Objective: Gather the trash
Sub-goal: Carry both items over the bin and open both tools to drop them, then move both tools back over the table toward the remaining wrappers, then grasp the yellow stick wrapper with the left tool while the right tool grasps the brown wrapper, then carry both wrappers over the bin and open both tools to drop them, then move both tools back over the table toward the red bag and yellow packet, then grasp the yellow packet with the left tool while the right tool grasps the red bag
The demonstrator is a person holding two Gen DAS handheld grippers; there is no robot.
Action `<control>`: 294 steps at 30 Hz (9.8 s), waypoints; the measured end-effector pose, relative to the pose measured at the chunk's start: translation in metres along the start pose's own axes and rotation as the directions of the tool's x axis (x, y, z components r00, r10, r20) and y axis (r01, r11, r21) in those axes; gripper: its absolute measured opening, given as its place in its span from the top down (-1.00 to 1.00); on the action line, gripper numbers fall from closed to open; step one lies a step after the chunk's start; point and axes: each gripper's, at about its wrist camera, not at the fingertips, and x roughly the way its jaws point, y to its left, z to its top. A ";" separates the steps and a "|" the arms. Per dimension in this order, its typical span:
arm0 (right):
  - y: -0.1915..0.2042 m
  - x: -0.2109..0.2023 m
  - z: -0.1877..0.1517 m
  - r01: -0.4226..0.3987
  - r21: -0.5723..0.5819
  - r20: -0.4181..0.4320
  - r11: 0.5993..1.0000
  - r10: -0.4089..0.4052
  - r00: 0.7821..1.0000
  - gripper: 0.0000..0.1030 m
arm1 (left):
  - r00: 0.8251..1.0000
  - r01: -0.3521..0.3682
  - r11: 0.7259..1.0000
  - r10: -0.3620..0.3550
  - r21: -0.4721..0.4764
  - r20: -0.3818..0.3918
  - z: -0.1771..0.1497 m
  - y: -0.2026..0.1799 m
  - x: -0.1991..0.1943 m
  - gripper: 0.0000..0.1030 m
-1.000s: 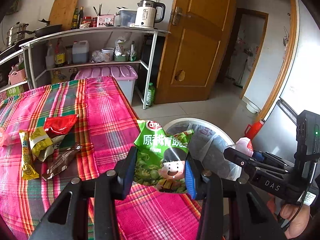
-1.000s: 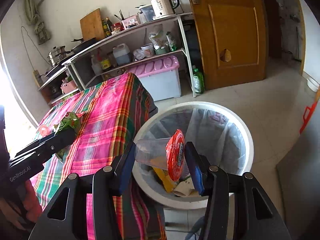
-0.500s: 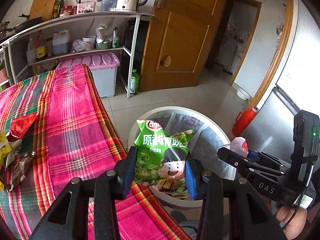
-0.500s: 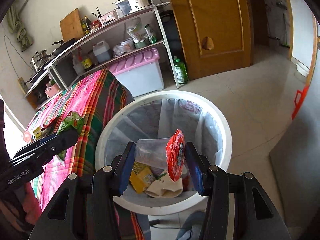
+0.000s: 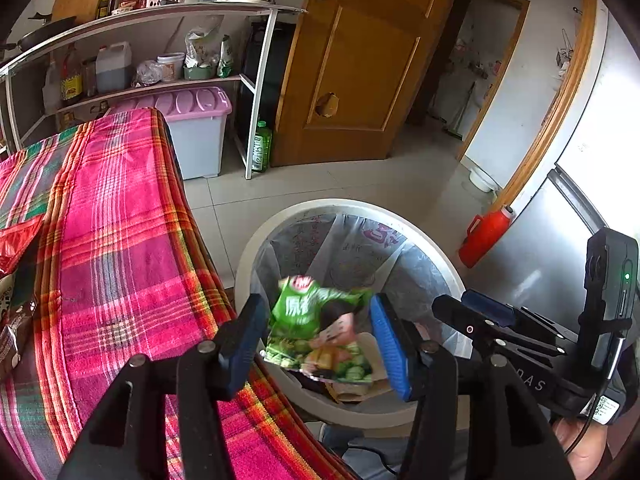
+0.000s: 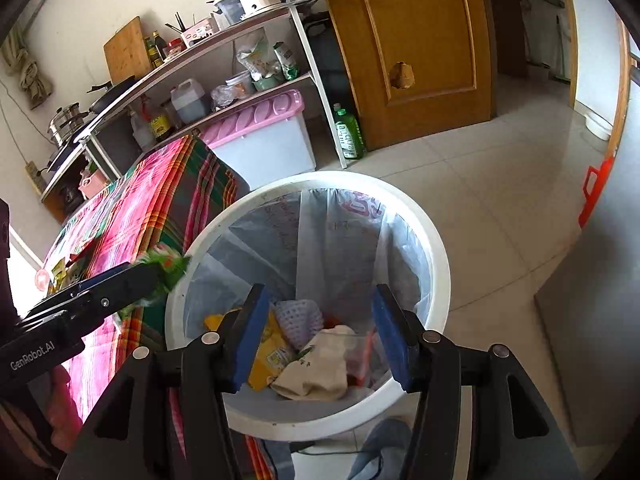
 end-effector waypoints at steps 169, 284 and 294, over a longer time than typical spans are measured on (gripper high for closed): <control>0.112 -0.053 -0.018 -0.182 -0.150 0.020 0.972 0.187 0.982 0.58 | 0.966 -0.199 0.976 0.211 -0.088 0.153 -0.043 0.067 -0.118 0.81; 0.212 -0.034 -0.023 -0.309 -0.324 -0.050 0.894 0.310 0.949 0.18 | 0.917 -0.287 0.902 0.356 -0.322 0.181 -0.058 0.179 -0.164 0.03; 0.226 -0.015 -0.015 -0.317 -0.325 -0.063 0.891 0.314 0.947 0.18 | 0.929 -0.279 0.897 0.342 -0.343 0.139 -0.037 0.201 -0.136 -0.08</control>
